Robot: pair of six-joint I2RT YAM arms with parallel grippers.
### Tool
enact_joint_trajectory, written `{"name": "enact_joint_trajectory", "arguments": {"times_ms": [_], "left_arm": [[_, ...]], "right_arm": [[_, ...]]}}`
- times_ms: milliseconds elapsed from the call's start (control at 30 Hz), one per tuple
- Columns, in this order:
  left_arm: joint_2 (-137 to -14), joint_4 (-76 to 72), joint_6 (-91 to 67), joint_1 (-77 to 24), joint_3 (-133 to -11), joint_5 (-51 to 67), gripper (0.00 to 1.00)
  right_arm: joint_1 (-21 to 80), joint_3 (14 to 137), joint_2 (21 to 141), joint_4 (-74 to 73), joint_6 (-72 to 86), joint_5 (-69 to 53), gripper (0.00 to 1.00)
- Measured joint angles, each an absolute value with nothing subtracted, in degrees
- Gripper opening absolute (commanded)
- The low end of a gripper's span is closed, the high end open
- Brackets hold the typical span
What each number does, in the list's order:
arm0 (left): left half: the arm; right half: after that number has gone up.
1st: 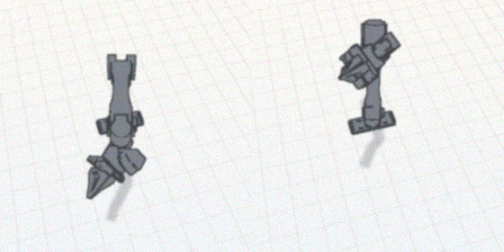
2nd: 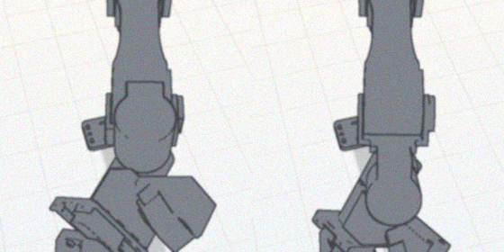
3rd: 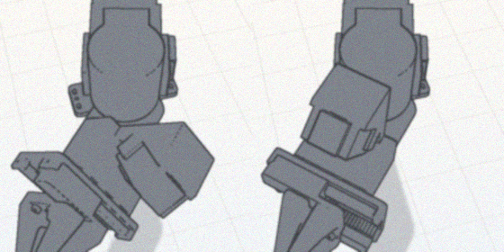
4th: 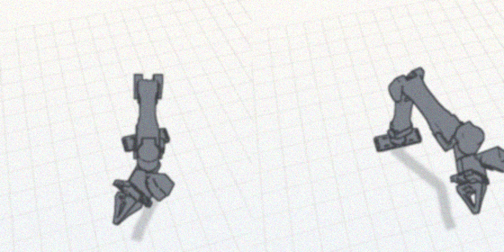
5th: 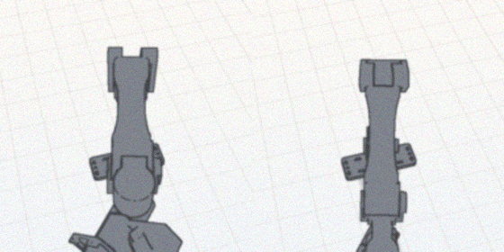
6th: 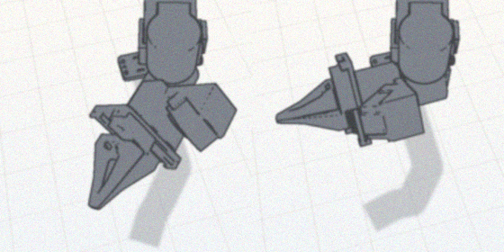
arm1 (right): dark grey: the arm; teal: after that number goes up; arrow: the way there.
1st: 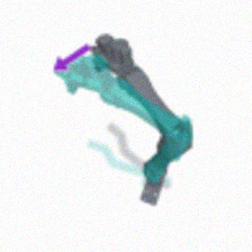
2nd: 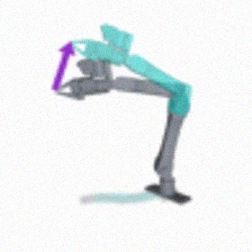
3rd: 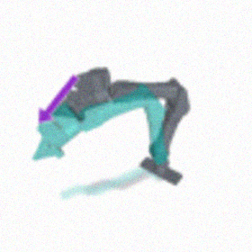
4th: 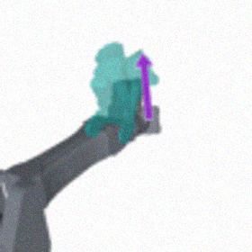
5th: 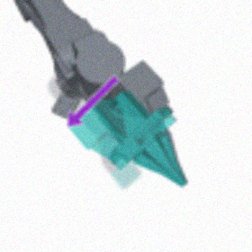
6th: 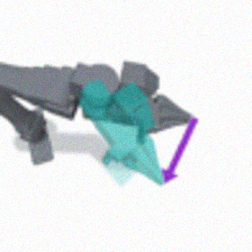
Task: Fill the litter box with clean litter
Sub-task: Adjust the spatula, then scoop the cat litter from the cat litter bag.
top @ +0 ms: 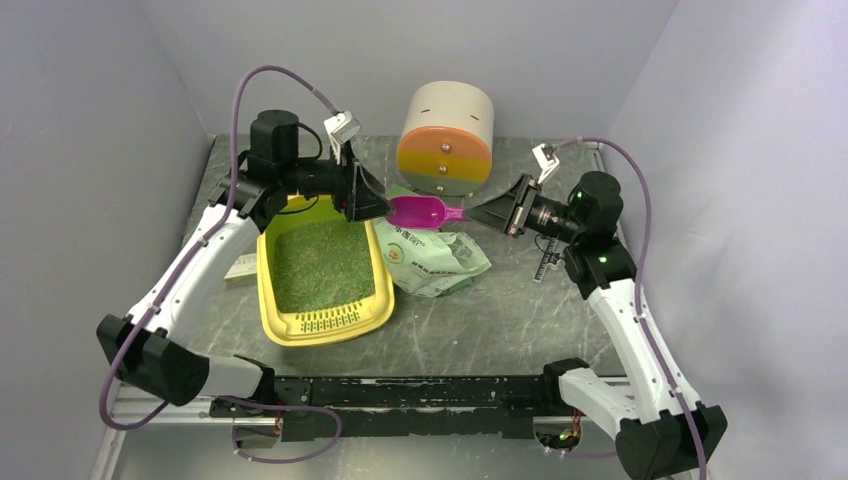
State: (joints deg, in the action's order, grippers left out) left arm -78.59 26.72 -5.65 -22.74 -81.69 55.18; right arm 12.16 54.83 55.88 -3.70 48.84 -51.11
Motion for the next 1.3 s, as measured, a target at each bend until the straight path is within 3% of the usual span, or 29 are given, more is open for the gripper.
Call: {"name": "enact_joint_trajectory", "arguments": {"times_ms": [333,667,1300], "left_arm": [[-68.64,18.63,-10.2,-22.76,-75.85,36.01,0.91],[-72.66,17.54,-10.24,-22.76,-73.76,33.23,0.86],[-76.16,19.57,-7.35,-22.79,-72.01,34.94,0.83]], "right_arm": [[12.16,67.99,49.3,-30.02,40.73,-35.2,0.0],[12.16,78.0,47.75,-55.29,35.29,-19.18,0.0],[12.16,67.66,51.0,-56.77,34.68,-21.08,0.0]]}}
